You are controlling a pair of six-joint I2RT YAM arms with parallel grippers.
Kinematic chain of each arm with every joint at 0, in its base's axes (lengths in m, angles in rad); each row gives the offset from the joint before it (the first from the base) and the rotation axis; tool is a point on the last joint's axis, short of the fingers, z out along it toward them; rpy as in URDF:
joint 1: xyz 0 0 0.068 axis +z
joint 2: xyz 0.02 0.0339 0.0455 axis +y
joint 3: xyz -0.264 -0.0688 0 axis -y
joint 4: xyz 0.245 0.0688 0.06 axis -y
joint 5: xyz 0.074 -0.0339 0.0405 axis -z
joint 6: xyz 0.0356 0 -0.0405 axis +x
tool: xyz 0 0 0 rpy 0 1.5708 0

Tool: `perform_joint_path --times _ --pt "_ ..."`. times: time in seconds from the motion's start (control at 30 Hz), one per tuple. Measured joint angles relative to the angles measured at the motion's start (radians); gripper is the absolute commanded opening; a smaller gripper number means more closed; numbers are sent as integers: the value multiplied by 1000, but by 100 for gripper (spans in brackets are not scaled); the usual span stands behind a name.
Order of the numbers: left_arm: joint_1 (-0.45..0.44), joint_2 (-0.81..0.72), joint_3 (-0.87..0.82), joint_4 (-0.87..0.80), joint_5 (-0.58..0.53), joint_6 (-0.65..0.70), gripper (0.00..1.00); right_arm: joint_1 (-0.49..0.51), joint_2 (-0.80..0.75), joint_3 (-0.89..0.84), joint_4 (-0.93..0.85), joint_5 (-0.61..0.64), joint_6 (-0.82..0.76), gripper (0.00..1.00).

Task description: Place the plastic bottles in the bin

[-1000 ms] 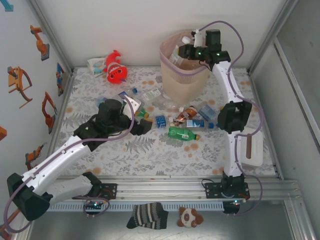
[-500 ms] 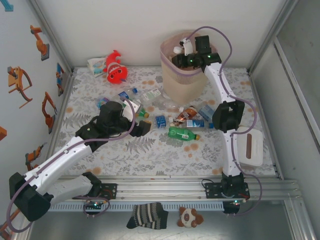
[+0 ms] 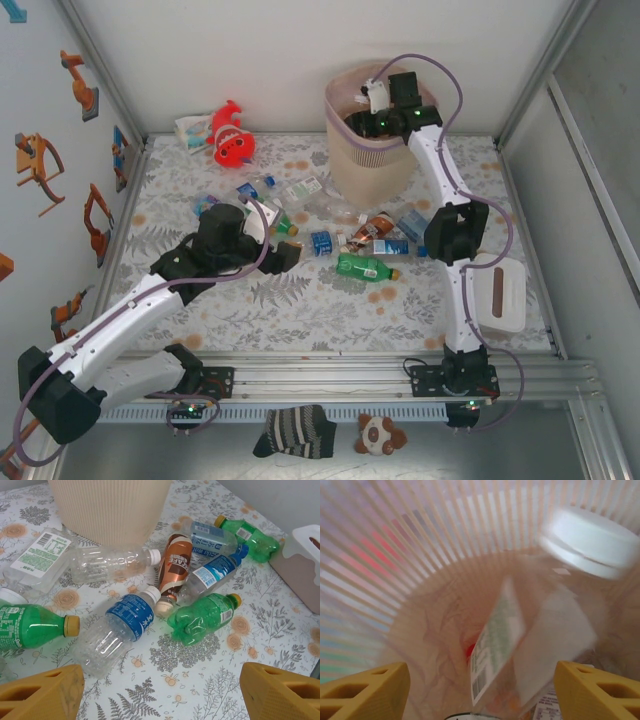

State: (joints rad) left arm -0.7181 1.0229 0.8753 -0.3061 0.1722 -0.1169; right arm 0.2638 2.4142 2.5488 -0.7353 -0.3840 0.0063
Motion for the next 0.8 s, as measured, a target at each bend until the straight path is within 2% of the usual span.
perform_joint_path --times 0.37,0.6,0.8 --pt "0 -27 0 -1 -6 -2 81 1 -127 -44 63 219 48 74" --pt "0 -38 -1 -3 -37 -2 81 1 -215 -67 78 221 80 65" --pt "5 -29 0 -34 -108 -7 80 1 -338 -206 89 194 113 62"
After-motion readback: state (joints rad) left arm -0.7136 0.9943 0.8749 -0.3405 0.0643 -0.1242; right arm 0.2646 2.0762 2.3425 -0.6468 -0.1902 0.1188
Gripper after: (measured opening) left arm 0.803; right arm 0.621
